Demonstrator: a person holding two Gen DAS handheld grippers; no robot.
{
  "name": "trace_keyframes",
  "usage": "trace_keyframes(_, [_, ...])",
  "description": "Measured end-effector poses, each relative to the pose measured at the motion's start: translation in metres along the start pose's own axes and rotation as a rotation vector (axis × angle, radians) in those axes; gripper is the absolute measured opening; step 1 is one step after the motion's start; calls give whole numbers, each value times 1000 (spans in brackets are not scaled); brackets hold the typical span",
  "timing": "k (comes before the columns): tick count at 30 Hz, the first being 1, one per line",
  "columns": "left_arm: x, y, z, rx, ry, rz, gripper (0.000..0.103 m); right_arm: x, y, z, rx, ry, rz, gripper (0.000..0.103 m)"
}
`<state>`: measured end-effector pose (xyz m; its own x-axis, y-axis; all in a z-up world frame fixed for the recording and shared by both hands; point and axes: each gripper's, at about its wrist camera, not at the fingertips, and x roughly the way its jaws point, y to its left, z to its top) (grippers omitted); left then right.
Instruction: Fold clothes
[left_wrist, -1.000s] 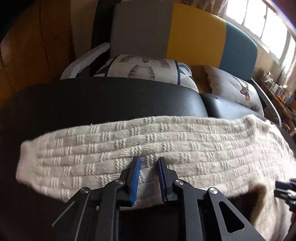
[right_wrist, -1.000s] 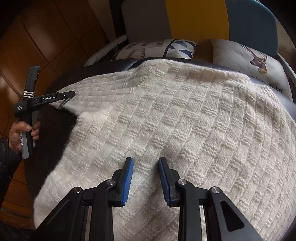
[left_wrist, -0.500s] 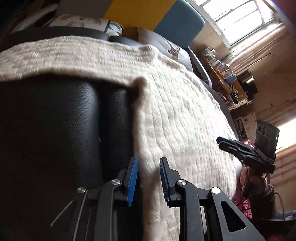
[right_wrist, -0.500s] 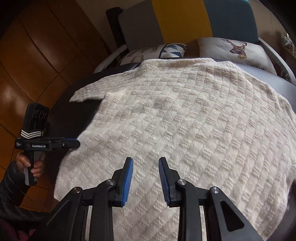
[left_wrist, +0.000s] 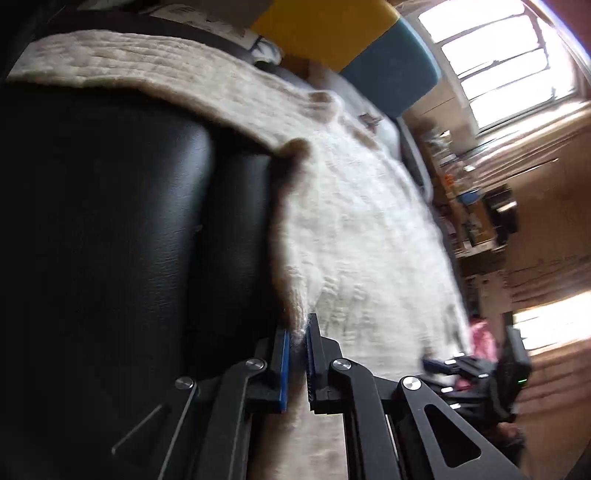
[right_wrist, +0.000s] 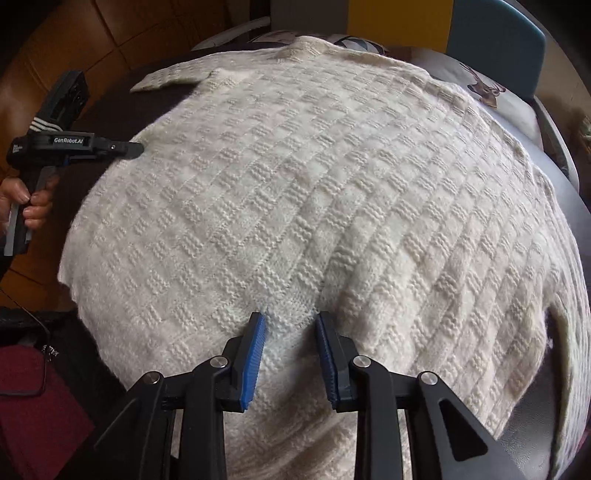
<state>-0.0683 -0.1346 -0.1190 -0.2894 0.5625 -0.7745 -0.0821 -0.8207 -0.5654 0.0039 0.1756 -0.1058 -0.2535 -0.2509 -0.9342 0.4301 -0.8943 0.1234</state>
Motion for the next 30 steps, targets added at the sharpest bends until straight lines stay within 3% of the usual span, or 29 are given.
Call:
trace_keyframes(4, [5,-19,-11,130,-19,111,10,-2,-1,0,14,-15,1,30])
trace_keyframes(7, [3,-16,-7,64,19,33,10,-5,-4,-3,27,-38,14,30])
trace_keyframes(9, [-10,-25,-3,65,-42,11,10,-7,-13,-6,77,-65,53,30])
trace_keyframes(11, [-24,-32,5,49,-115,-63,10,-10,-19,-9,113,-90,77,30])
trace_keyframes(13, [-23,-40,17,34,-142,-134,21,-12,-23,-13,127,-111,90,30])
trace_keyframes(15, [-3,-54,27,53,-135,-73,23,-15,-27,-18,140,-133,103,30])
trace_keyframes(18, [45,-58,33,79,-13,69,21,-16,-28,-24,183,-173,140,30])
trace_keyframes(19, [46,-60,32,89,-15,93,15,-18,-31,-27,207,-183,159,30])
trace_keyframes(22, [49,-65,30,121,-24,160,15,-21,-36,-25,275,-224,183,30])
trace_keyframes(25, [34,-91,53,194,-102,92,17,-33,-48,-25,323,-276,180,30])
trace_keyframes(27, [37,-106,81,231,-131,116,20,-38,-62,-20,354,-310,183,30])
trace_keyframes(30, [55,-121,128,257,-153,137,20,-38,-78,-7,373,-321,121,30])
